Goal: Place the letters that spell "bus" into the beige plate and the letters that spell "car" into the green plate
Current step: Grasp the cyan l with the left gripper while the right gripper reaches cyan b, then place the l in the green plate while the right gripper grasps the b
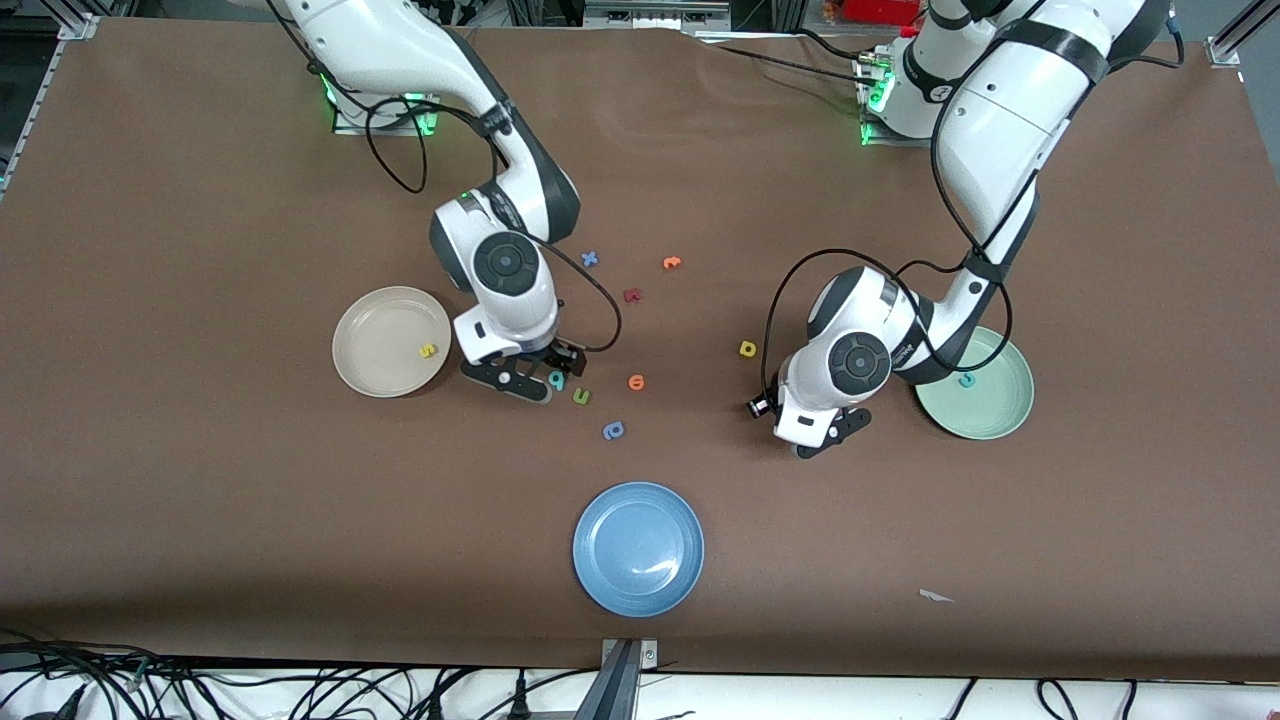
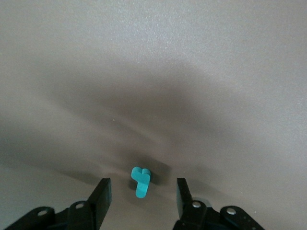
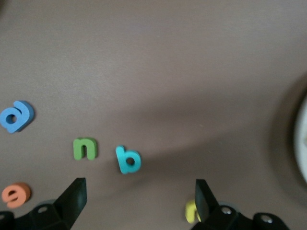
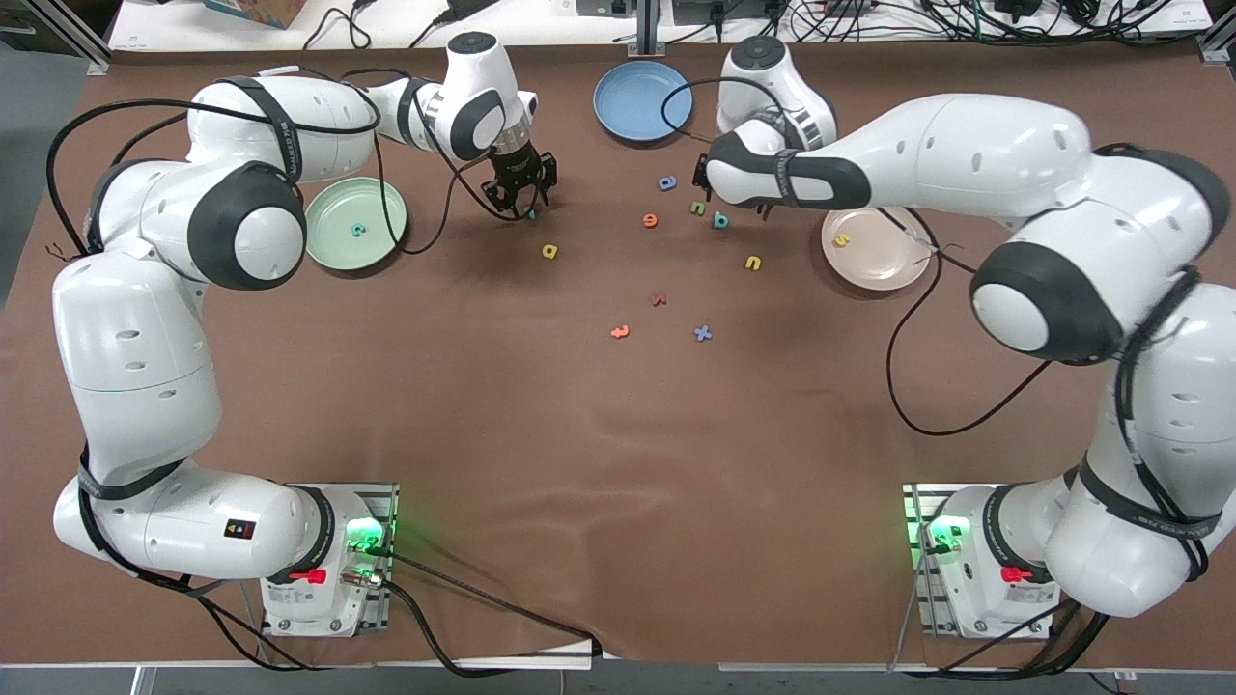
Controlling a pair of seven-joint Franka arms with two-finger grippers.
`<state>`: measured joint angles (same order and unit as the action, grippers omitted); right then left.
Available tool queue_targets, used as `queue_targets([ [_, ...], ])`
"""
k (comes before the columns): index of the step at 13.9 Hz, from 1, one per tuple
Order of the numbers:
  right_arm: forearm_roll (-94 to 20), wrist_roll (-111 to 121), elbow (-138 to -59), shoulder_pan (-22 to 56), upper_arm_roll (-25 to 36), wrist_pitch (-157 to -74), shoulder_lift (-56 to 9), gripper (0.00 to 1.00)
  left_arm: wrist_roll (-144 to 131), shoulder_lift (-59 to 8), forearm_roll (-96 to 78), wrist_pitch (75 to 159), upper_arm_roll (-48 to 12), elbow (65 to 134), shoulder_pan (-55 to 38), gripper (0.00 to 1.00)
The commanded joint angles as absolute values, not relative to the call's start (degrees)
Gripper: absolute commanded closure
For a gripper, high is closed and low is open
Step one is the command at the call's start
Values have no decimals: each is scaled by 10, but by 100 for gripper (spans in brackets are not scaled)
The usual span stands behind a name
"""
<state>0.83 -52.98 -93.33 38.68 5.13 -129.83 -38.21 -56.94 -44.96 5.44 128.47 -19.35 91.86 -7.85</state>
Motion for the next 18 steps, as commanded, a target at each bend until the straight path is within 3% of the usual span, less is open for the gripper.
queue_targets([
  [1,11,-506,-897,388,52,-1304,-416,22,-584,-454,73,1288,-188,916,-85,47],
  [2,11,-505,-896,388,52,-1310,-418,41,-585,-456,73,1288,-188,916,-85,49],
  [4,5,-511,-896,388,51,-1312,-424,55,-585,-458,73,1288,-188,916,-86,54],
  [7,-5,-512,-898,388,48,-1331,-433,55,-585,-461,75,1288,-187,916,-86,59],
  [11,-2,-514,-901,399,48,-1341,-445,55,-586,-461,74,1287,-187,915,-85,85],
  [15,3,-513,-903,400,48,-1341,-451,55,-602,-459,75,1284,-186,915,-84,100],
  [18,5,-510,-907,397,52,-1341,-450,56,-599,-452,76,1281,-187,915,-77,100],
])
